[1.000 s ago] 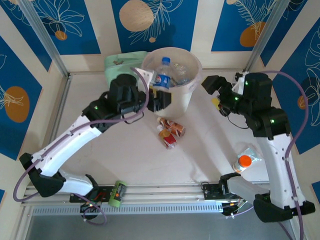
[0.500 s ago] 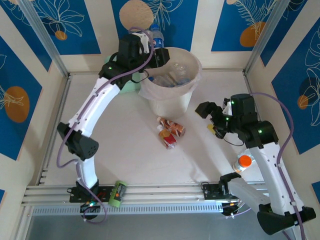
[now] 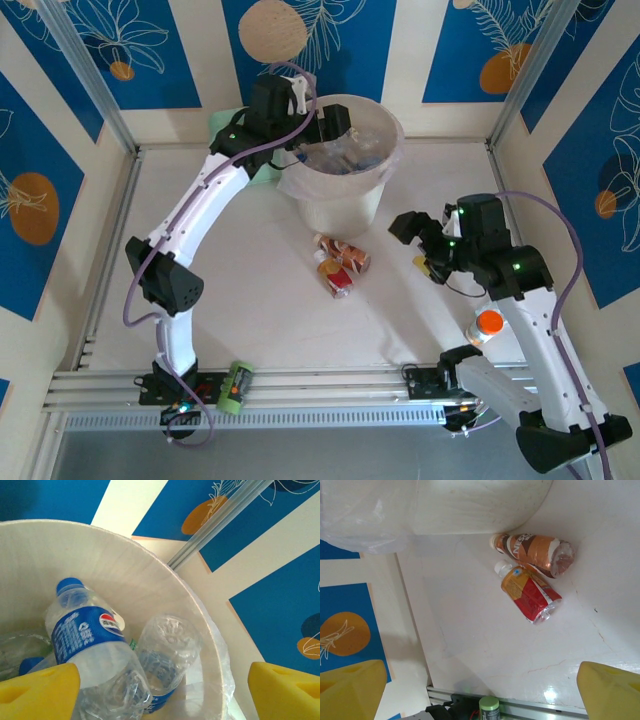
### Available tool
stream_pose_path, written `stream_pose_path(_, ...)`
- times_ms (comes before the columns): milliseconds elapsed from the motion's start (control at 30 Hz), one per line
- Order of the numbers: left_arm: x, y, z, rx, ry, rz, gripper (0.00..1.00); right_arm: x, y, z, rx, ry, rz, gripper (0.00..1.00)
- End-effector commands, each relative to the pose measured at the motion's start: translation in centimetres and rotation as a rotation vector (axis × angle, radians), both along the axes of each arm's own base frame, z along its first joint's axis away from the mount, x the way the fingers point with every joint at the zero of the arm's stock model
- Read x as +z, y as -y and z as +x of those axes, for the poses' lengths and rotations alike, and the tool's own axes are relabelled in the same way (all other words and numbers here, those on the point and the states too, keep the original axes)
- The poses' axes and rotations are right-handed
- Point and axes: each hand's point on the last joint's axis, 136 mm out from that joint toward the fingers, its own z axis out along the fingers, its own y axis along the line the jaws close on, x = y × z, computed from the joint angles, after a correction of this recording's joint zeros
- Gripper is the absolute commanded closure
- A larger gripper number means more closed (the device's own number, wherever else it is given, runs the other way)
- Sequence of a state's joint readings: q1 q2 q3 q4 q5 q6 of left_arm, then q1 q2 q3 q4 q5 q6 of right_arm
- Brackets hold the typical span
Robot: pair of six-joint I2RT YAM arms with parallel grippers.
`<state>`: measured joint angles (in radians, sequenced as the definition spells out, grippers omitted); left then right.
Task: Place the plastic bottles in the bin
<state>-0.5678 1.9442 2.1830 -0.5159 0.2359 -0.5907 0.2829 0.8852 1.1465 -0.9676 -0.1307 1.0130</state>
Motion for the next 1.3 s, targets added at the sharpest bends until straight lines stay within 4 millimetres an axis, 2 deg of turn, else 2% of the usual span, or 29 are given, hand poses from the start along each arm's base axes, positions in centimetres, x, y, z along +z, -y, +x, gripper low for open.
stream_pose_path(0, 4.0, -0.3, -1.6, -0.024, 0.079, -0.056, 0.13, -0.9, -0.2, -0.8, 0.026, -0.020, -0.026, 0.02)
stream_pose_path(167, 6.1, -2.7, -3.4, 0.033, 0.117, -0.044, 0.13, -1.5, -0.5, -1.0, 0.047, -0.021, -0.061, 0.02)
stream_pose_path(233, 6.2, -4.4, -4.4, 0.085, 0.123, -0.033, 0.14, -1.8, -0.7, -0.9, 0.059, -0.016, -0.074, 0.02)
stream_pose_path(300, 5.4, -6.3, -5.6, 0.140, 0.112, -0.027, 0.15, -2.5, -1.1, -0.9, 0.078, -0.015, -0.091, 0.02)
stream_pose_path(367, 3.8, -8.3, -7.0, 0.186, 0.088, -0.026, 0.17, -3.5, -1.6, -0.9, 0.103, -0.016, -0.118, 0.03)
stream_pose_path(533, -2.1, -13.5, -11.4, 0.283, -0.044, -0.052, 0.19, -6.5, -4.1, -1.1, 0.195, -0.003, -0.203, 0.05)
stream_pose_path(667, -7.3, -16.1, -14.4, 0.323, -0.157, -0.030, 0.20, -8.8, -6.0, -0.9, 0.254, -0.001, -0.263, 0.08)
stream_pose_path(733, -9.3, -16.8, -15.6, 0.330, -0.208, -0.032, 0.20, -9.9, -7.1, -0.7, 0.283, -0.002, -0.284, 0.11)
stream_pose_path(867, -11.1, -17.3, -16.8, 0.341, -0.249, -0.061, 0.21, -11.6, -8.7, -0.2, 0.334, -0.011, -0.346, 0.15)
stream_pose_path(1067, -12.9, -17.0, -16.9, 0.347, -0.303, -0.094, 0.23, -13.7, -9.9, 1.0, 0.403, -0.025, -0.465, 0.17)
stream_pose_path(1267, -14.2, -17.1, -16.8, 0.370, -0.333, -0.105, 0.24, -15.2, -11.1, 1.2, 0.502, -0.006, -0.619, 0.17)
